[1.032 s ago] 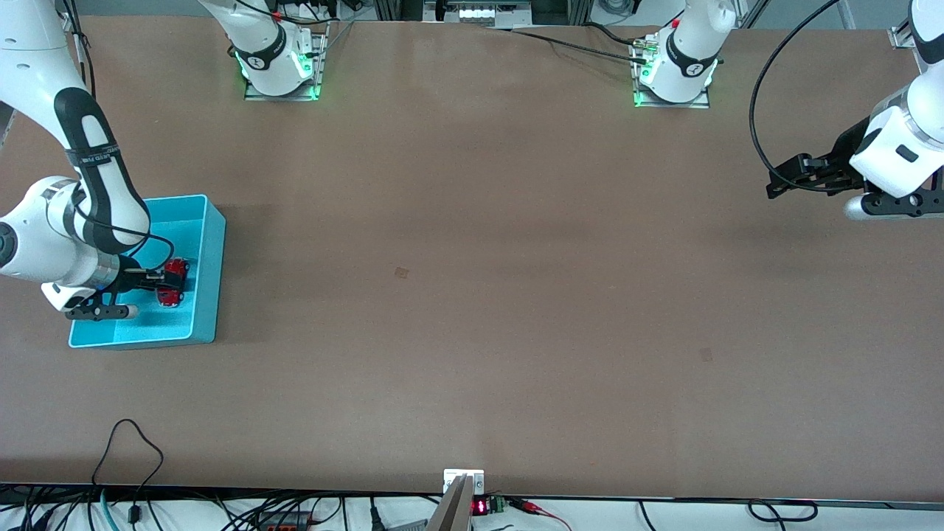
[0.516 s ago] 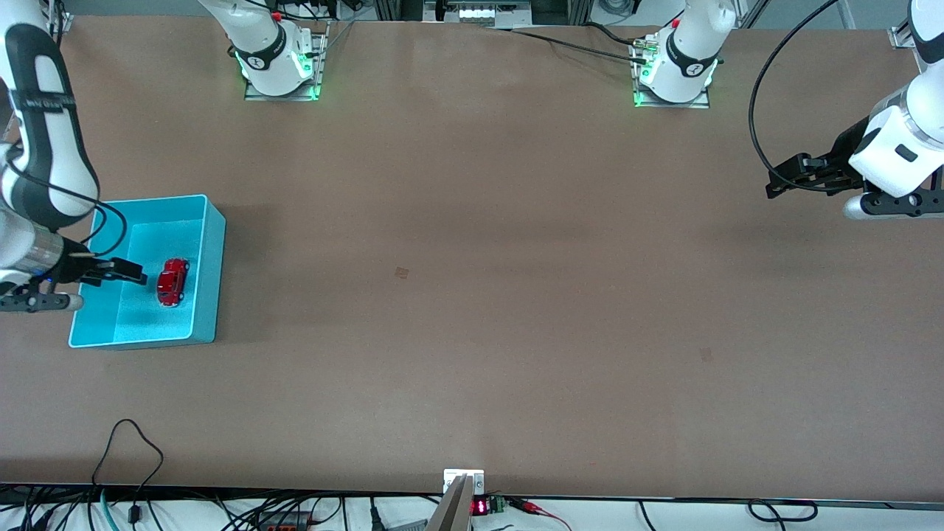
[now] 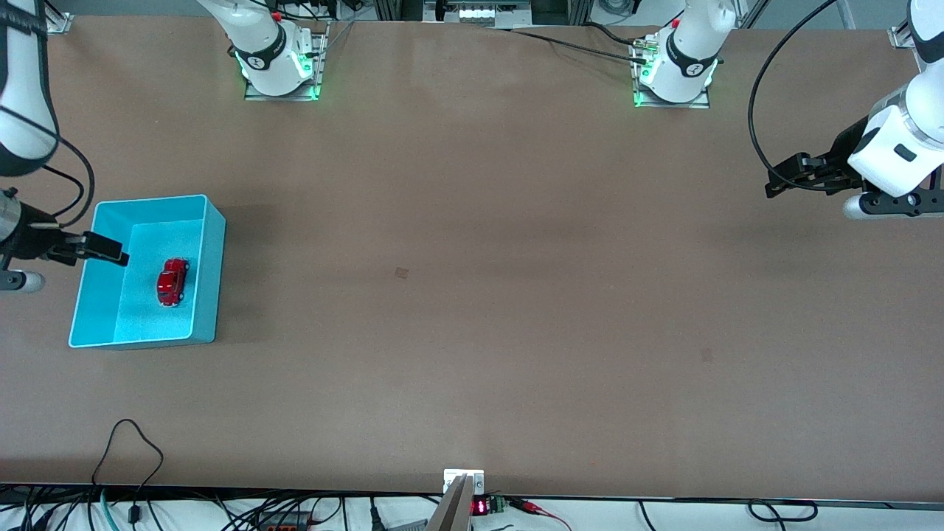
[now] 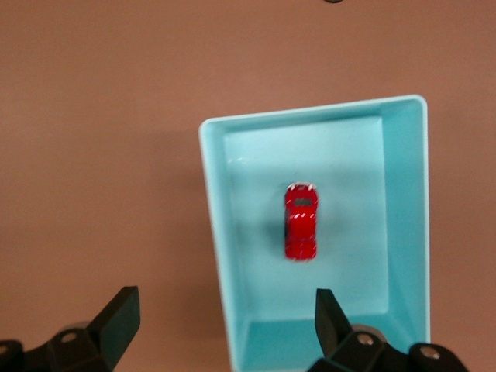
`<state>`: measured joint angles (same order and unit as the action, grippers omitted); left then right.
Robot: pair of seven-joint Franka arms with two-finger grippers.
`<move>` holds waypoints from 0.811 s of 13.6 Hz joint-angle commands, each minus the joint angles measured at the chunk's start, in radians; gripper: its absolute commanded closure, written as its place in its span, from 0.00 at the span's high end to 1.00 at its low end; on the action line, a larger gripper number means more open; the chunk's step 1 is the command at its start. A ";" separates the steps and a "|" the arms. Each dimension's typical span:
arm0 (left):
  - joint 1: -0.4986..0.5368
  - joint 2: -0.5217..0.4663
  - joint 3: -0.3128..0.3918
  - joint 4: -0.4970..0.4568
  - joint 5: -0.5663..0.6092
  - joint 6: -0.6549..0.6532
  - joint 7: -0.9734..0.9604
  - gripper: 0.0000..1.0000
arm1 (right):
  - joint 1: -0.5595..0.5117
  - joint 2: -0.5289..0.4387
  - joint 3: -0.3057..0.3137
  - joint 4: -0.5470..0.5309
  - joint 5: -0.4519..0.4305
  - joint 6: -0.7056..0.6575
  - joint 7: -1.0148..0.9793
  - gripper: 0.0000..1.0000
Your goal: Wind red beetle toy and store in blue box
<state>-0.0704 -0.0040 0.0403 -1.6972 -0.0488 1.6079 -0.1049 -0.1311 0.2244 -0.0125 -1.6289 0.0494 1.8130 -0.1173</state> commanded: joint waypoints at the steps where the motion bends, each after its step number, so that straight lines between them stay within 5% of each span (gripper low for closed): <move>1: -0.012 -0.001 0.012 0.022 0.000 -0.023 0.021 1.00 | 0.040 -0.042 -0.007 0.093 -0.017 -0.162 0.076 1.00; 7: -0.012 -0.001 0.012 0.022 0.000 -0.023 0.019 1.00 | 0.169 -0.111 -0.174 0.147 0.023 -0.233 0.151 1.00; 11: -0.012 -0.001 0.012 0.022 -0.002 -0.023 0.019 1.00 | 0.198 -0.143 -0.182 0.110 -0.026 -0.239 0.148 1.00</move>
<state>-0.0707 -0.0040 0.0403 -1.6955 -0.0488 1.6055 -0.1049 0.0392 0.1073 -0.1812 -1.4926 0.0545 1.5805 0.0059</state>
